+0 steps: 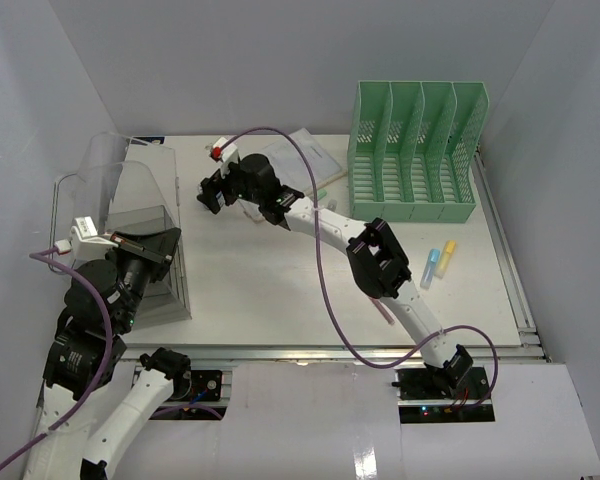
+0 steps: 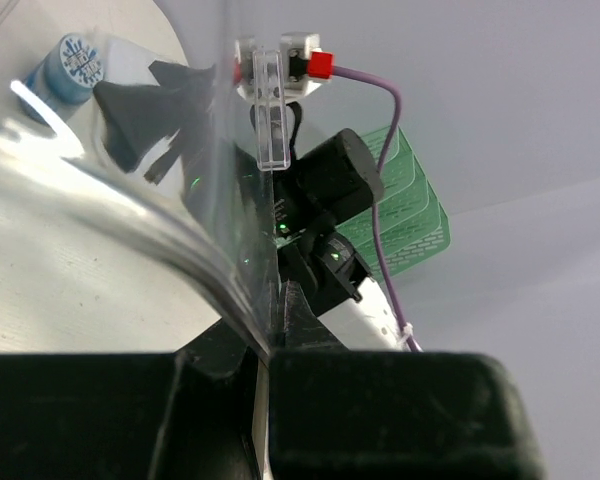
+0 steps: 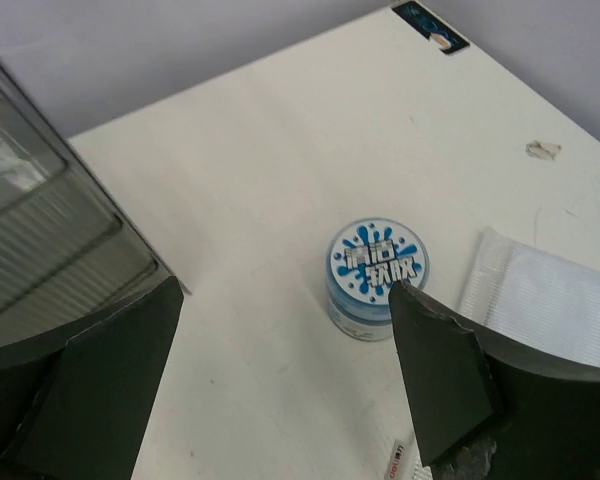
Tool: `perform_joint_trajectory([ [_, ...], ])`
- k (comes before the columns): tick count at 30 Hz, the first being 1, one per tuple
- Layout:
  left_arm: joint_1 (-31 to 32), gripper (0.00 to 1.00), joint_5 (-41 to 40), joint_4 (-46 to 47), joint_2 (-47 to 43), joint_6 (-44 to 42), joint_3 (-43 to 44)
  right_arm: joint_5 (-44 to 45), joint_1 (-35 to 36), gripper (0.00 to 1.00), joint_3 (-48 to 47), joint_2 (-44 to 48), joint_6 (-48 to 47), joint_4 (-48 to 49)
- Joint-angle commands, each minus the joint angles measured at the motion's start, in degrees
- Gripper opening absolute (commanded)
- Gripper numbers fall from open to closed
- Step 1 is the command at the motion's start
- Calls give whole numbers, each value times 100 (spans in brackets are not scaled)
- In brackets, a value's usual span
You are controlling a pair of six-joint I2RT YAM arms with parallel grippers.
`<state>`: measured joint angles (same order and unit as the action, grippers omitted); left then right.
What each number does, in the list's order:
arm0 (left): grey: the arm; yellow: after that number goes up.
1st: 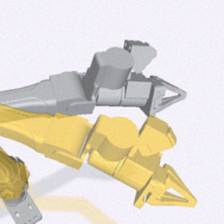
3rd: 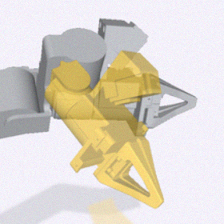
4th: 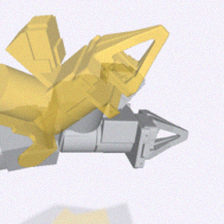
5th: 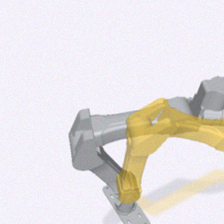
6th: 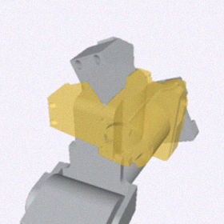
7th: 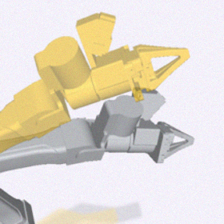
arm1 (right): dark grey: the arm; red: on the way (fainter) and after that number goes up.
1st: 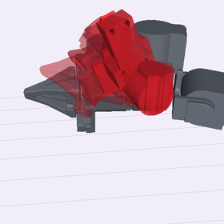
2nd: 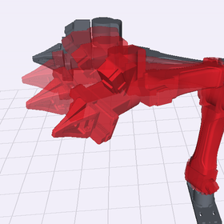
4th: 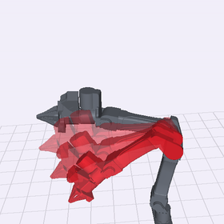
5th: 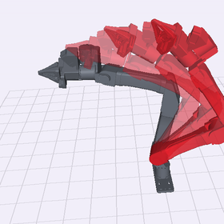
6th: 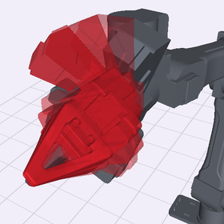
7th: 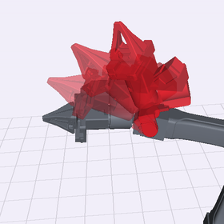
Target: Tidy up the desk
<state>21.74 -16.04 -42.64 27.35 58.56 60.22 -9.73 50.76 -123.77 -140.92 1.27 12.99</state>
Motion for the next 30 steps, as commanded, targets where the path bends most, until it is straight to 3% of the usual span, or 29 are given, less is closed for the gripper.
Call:
perform_joint_trajectory([
  [1,35,0,371,401,-85,4,-127,527,75,90,-218,-413,-280,170],
  [7,32,0,390,394,-44,-39,-98,1228,65,90,-1009,-1176,15,433],
  [16,41,0,409,258,-62,-73,-56,1695,-21,90,-1414,-1880,106,1264],
  [24,41,0,454,250,36,-99,-38,1107,-66,90,-1628,-2242,410,1995],
  [30,41,0,514,315,78,-64,-87,1166,-66,91,-1738,-2385,418,2252],
])
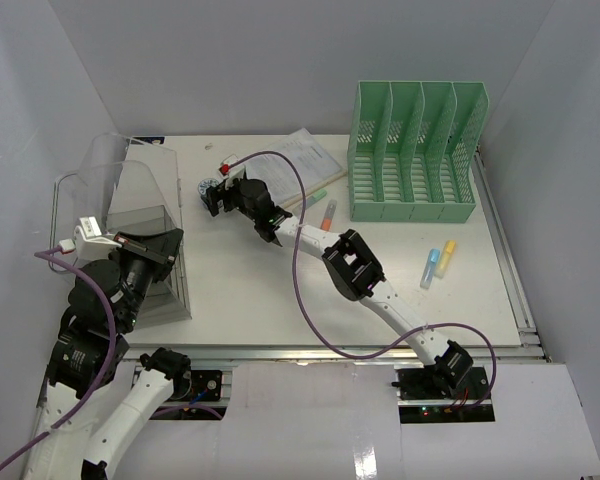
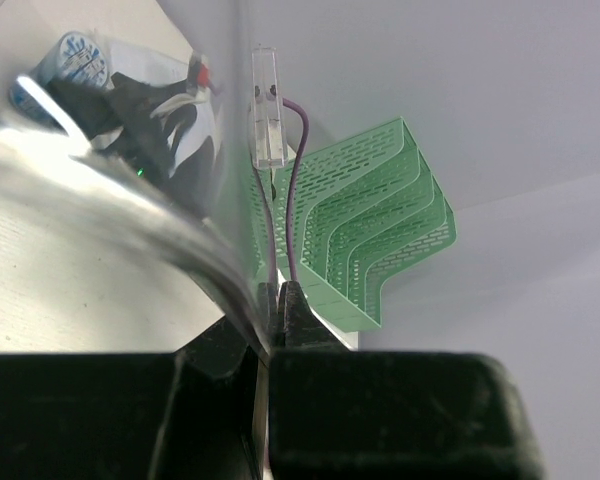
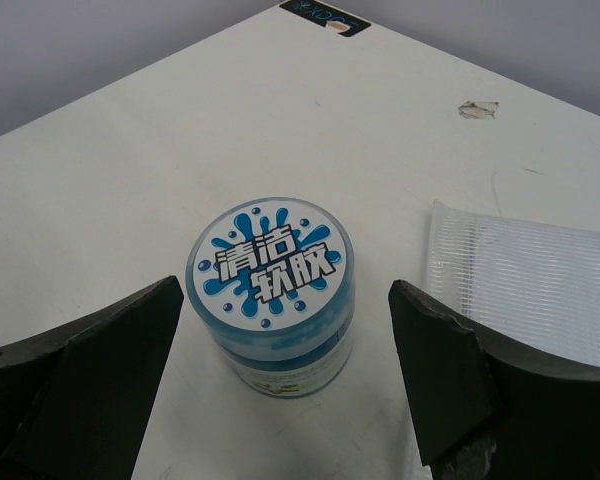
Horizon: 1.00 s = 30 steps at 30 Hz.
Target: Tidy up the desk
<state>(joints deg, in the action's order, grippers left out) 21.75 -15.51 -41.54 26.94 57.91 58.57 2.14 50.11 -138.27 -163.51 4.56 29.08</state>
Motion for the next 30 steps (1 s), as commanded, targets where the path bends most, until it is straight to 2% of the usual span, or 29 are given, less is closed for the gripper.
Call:
perform_joint_trajectory([
  [1,40,0,461,208,119,13,61,-32,-4,93,-298,-134,92,651],
  [4,40,0,470,217,99,56,20,-75,-19,99,-316,-146,105,669],
  [13,40,0,470,191,89,89,20,-161,-45,77,-269,-131,98,741],
  [26,40,0,461,167,117,66,31,-350,-63,59,15,37,-126,814],
  [30,40,0,453,156,123,54,41,-568,-59,49,341,344,-192,731],
])
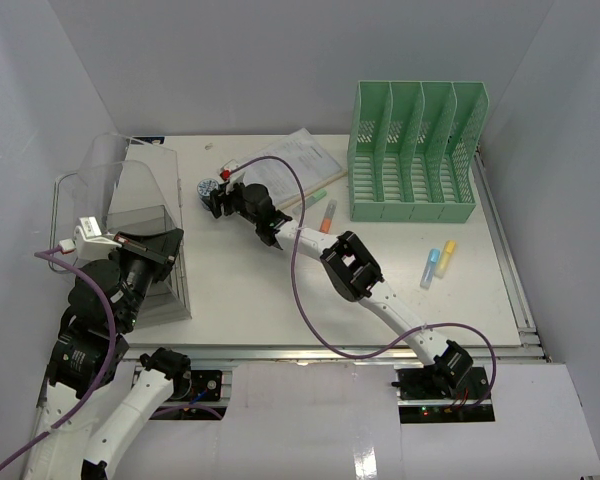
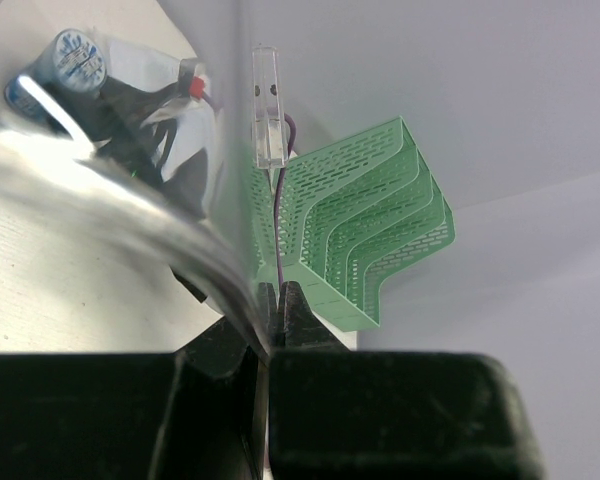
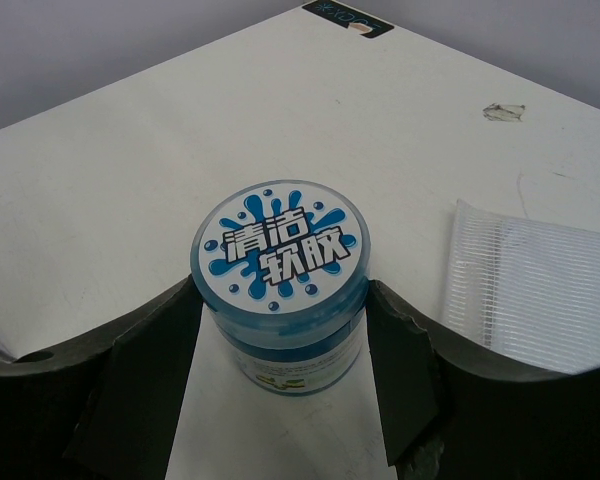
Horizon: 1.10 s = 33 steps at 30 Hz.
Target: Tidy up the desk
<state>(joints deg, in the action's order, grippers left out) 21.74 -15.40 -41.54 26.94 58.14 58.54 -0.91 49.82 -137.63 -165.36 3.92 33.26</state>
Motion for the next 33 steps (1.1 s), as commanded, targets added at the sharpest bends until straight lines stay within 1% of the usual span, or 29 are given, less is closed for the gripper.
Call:
perform_joint_trajectory([
  [1,41,0,441,155,118,30,42,-302,-25,47,381,624,-146,297],
  [6,41,0,434,123,77,13,42,-560,-34,40,898,1280,-95,-153],
  [8,41,0,424,75,35,22,38,-679,-43,38,1394,1716,-4,-425],
  [10,41,0,416,36,-8,14,27,-824,-43,40,1911,2096,43,-624],
  [12,41,0,415,25,-35,13,26,-1002,-35,44,2327,2447,40,-837],
  [13,46,0,428,23,-48,13,21,-1086,-39,48,2586,2547,-24,-935],
  [14,49,0,444,22,-63,17,13,-1152,-42,54,2822,2621,-110,-1011],
  [16,42,0,465,15,-97,37,-7,-1234,-35,70,3108,2817,-258,-1099],
  [18,41,0,496,4,-134,52,-19,-1304,-50,81,3255,2896,-382,-1172],
  [20,41,0,511,-15,-190,87,-27,-1367,-43,85,3290,2902,-511,-1239],
  [26,41,0,494,-100,-247,127,-1,-1466,-34,87,3251,2855,-626,-1327],
  [30,41,0,503,-100,-251,154,-27,-1464,-34,95,3155,2729,-744,-1340],
  [33,43,0,503,-102,-217,149,-12,-1327,-17,98,2775,2442,-839,-1330],
])
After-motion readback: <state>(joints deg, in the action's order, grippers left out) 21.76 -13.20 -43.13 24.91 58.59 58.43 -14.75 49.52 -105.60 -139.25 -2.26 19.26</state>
